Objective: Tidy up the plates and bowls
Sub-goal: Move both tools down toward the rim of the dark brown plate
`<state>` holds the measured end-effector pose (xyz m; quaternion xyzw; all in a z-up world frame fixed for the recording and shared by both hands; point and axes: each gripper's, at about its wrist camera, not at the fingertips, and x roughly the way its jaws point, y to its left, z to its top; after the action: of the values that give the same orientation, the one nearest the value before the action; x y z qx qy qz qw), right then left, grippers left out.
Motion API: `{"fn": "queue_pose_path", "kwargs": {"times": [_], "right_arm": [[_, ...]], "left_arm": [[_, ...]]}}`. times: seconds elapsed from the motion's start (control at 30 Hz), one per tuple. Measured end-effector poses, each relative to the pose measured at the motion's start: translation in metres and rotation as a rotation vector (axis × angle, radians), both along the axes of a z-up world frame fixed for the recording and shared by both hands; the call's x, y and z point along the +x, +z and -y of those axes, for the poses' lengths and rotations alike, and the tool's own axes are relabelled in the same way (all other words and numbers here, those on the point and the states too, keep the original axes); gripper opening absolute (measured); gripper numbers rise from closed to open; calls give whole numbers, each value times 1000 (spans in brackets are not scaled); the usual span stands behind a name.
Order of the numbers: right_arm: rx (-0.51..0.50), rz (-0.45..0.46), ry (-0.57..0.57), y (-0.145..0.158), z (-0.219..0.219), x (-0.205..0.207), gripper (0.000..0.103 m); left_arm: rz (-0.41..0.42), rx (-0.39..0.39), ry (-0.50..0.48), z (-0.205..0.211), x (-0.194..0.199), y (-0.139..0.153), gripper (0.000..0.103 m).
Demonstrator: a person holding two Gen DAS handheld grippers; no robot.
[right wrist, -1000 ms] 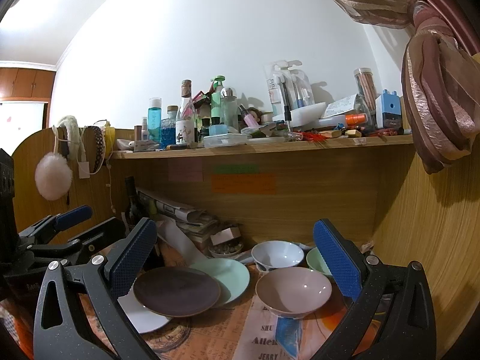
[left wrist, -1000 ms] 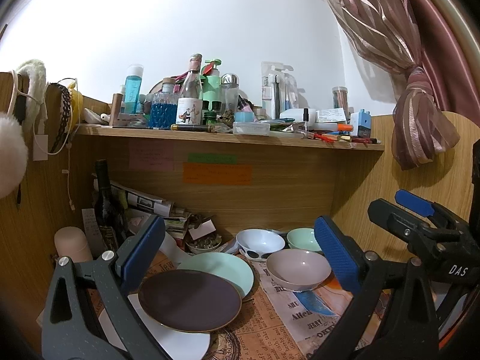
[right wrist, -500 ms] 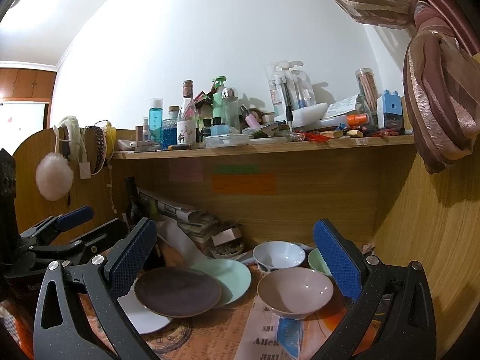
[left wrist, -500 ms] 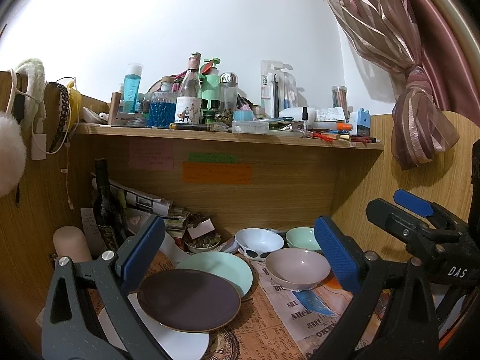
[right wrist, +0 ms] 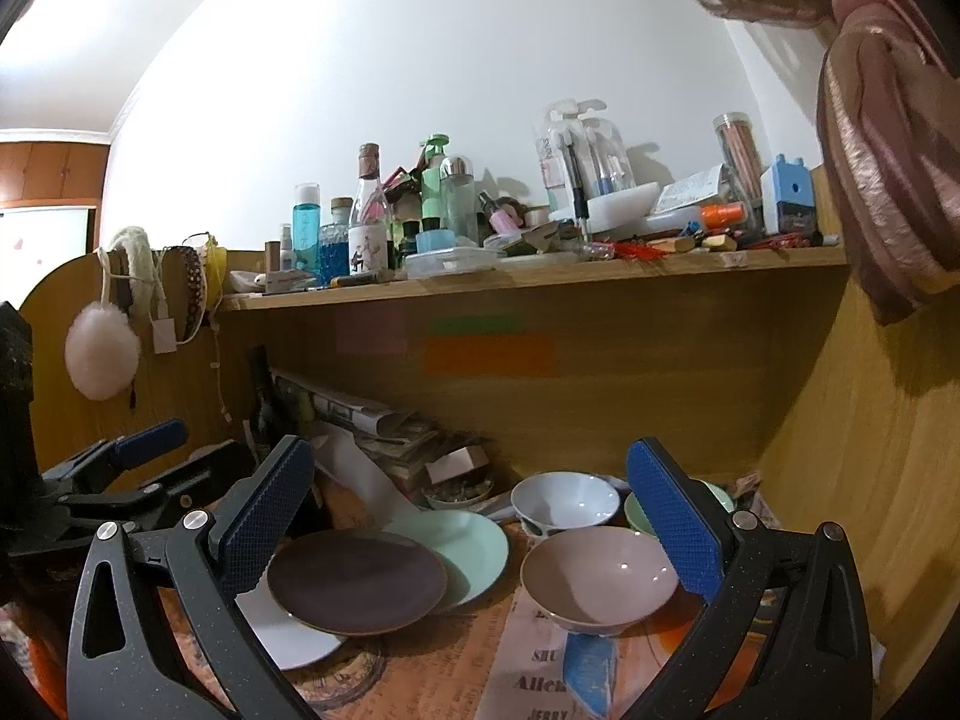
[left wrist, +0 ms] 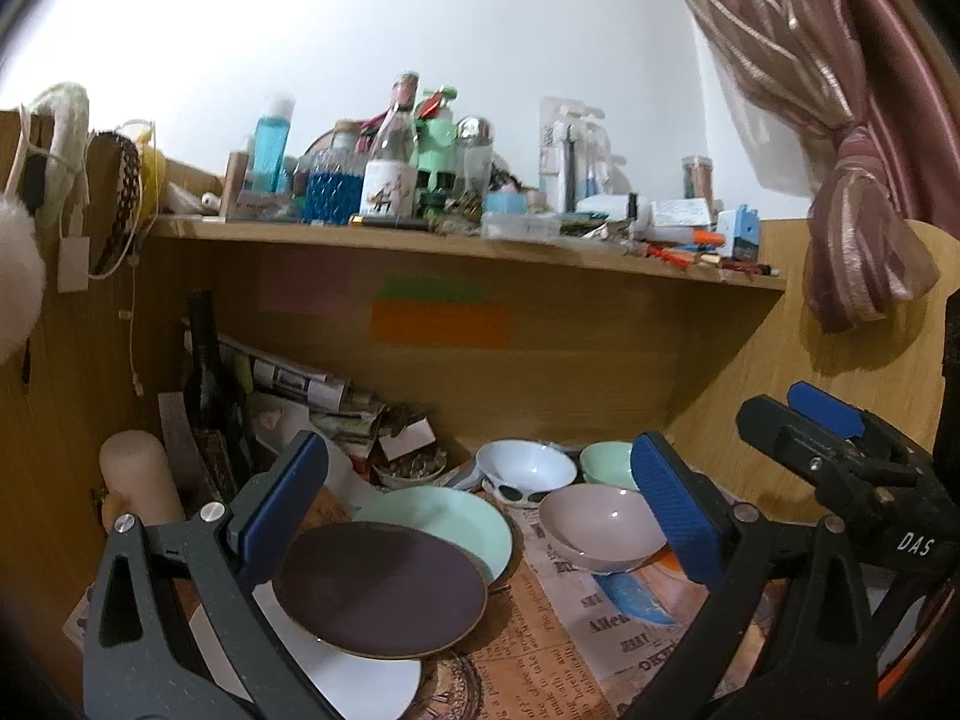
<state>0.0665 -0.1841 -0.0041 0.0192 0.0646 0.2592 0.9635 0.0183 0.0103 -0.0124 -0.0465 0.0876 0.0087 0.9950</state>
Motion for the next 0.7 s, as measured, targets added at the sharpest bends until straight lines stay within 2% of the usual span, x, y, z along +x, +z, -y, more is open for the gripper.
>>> {"fn": "queue_pose_path", "kwargs": {"times": [0.27,0.5,0.6,0.7], "right_arm": [[-12,-62,19,-17,-9,29,103],[-102,-179,28,-46,-29,69,103],[-151,-235,43,-63,-41,88,103],[-190,-296,77,-80,-51,103,103]], "left_arm": [[-93,-41,60,-37,26,-17,103],[-192,-18,120,-71,50,-44,103],[-260,5,130,-83,62,-61,103],[-362,8,121,-94,78,-80,103]]}}
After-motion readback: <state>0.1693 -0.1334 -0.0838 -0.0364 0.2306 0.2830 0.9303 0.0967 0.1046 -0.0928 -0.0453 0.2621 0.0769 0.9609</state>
